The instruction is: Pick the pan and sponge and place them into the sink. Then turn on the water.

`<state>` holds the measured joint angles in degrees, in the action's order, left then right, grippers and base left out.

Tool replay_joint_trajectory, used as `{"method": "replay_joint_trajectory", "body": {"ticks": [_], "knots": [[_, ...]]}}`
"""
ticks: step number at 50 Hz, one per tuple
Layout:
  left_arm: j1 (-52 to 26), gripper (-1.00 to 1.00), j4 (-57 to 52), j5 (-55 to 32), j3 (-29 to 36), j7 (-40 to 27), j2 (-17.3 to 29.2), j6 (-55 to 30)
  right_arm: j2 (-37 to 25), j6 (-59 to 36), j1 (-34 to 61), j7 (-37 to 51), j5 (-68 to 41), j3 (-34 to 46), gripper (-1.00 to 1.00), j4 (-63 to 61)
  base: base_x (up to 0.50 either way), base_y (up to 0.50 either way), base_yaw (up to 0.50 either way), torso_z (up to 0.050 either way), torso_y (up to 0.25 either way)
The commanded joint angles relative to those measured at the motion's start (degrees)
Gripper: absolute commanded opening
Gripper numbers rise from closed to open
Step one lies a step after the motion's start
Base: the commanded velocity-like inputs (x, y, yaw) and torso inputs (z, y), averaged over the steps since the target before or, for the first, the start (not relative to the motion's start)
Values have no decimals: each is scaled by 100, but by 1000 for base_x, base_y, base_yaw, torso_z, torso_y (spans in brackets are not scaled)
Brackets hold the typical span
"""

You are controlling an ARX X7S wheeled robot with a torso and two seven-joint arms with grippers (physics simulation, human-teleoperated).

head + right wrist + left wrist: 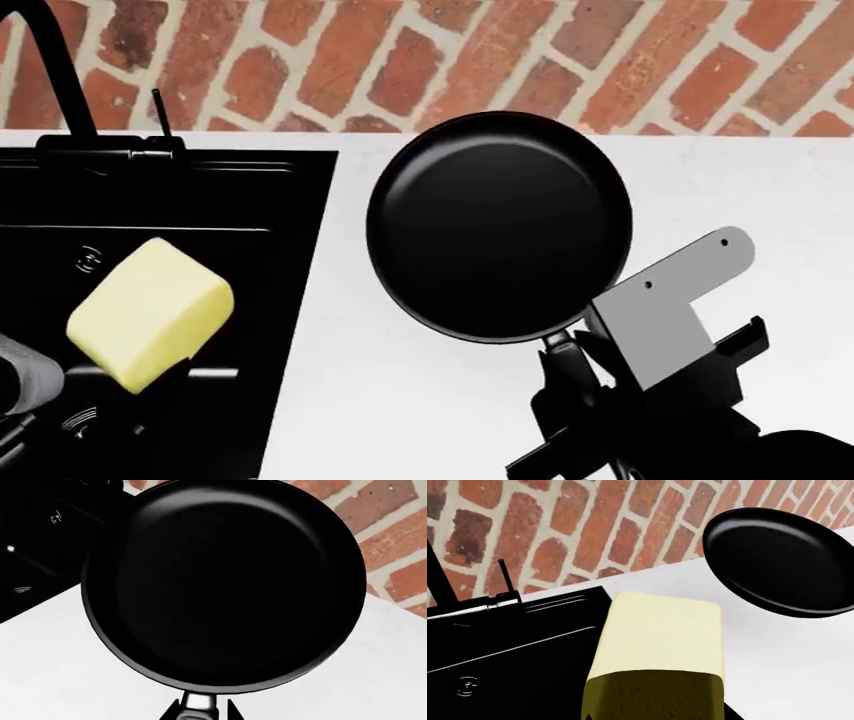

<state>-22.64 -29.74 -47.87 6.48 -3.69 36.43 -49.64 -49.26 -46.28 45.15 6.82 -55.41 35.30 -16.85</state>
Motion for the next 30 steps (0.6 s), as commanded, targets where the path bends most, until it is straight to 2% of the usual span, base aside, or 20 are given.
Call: {"method": "replay_joint_trajectory", "body": {"ticks": [1, 6, 11, 20, 26, 27, 30], "knots": [[13, -100, 48, -40, 24, -76, -25, 35, 6, 201, -20, -69, 302, -136, -100, -58, 59, 449, 0, 0, 11], [105, -100, 13, -97, -80, -33, 65, 75, 24, 252, -28, -97, 331, -129, -100, -29, 59, 452, 0, 2, 2], [-22, -100, 70, -1, 95, -156, -107, 36, 53, 260, -35, -112, 367, -91, -100, 4, 61, 451, 0, 0, 0], [-40, -100, 85, 11, 124, -182, -120, 39, 45, 309, -126, -99, 309, -124, -100, 3, 59, 451, 0, 0, 2], [284, -100, -11, -171, -229, 28, 206, 170, 40, 361, -217, -92, 341, -109, -100, 65, 75, 452, 0, 2, 2], [168, -100, 29, -95, -89, -48, 86, 133, 45, 369, -235, -83, 348, -108, -100, 94, 78, 449, 0, 0, 0], [178, -100, 18, -140, -142, -36, 128, 128, 61, 370, -253, -82, 354, -92, -100, 113, 78, 449, 0, 0, 4]]}}
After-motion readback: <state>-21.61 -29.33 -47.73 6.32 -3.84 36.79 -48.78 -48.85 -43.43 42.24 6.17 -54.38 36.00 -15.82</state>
